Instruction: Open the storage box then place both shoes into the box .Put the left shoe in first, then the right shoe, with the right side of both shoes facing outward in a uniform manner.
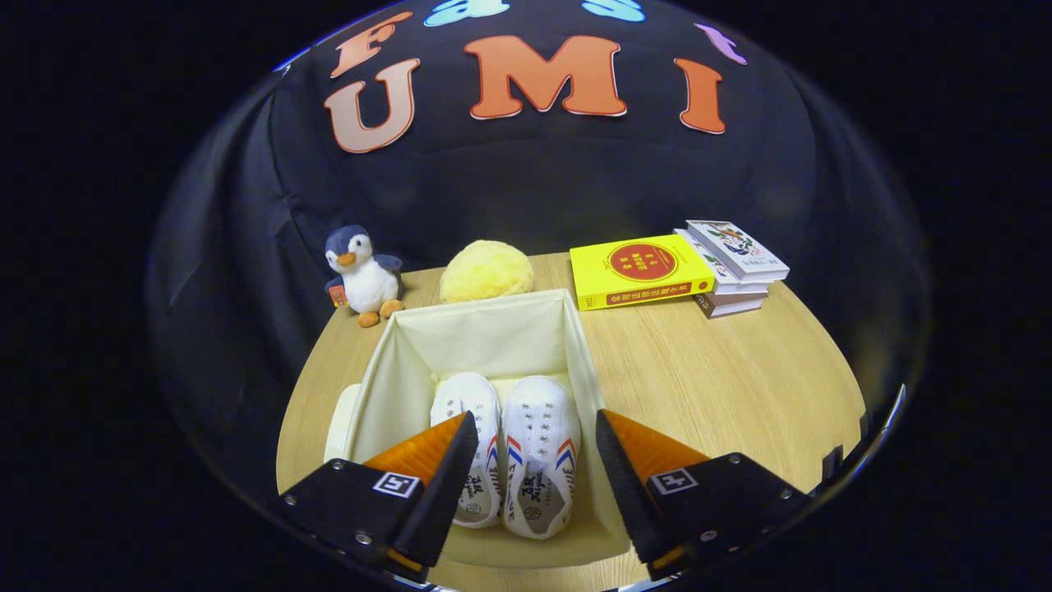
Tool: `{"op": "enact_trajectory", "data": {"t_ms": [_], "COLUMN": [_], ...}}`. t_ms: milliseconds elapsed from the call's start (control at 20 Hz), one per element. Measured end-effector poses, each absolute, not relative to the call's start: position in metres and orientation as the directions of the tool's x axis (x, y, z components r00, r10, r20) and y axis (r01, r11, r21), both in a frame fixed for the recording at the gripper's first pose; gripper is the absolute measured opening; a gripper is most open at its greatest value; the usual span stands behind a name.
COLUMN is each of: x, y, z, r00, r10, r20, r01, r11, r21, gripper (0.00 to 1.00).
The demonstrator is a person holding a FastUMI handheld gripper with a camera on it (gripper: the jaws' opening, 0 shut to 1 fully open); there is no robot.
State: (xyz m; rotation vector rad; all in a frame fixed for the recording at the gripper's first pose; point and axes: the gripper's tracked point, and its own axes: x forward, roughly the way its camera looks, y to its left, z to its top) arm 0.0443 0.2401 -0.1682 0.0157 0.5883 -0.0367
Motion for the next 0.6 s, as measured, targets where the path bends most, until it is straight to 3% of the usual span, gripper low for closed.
{"op": "enact_trajectory", "data": {"t_ms": [100, 600], "x": [0.042, 0.028], "y": [0.230, 0.147], "z": [-0.153, -0.064], "r00": [0.846, 0.918], "r10": [-0.032, 0.017], "r20": [-0.532, -0.397], "r01": [0.043, 0.000], "r11": [0.999, 0.999], "r21": [0.009, 0.044], "gripper": [0.98, 0.98]}}
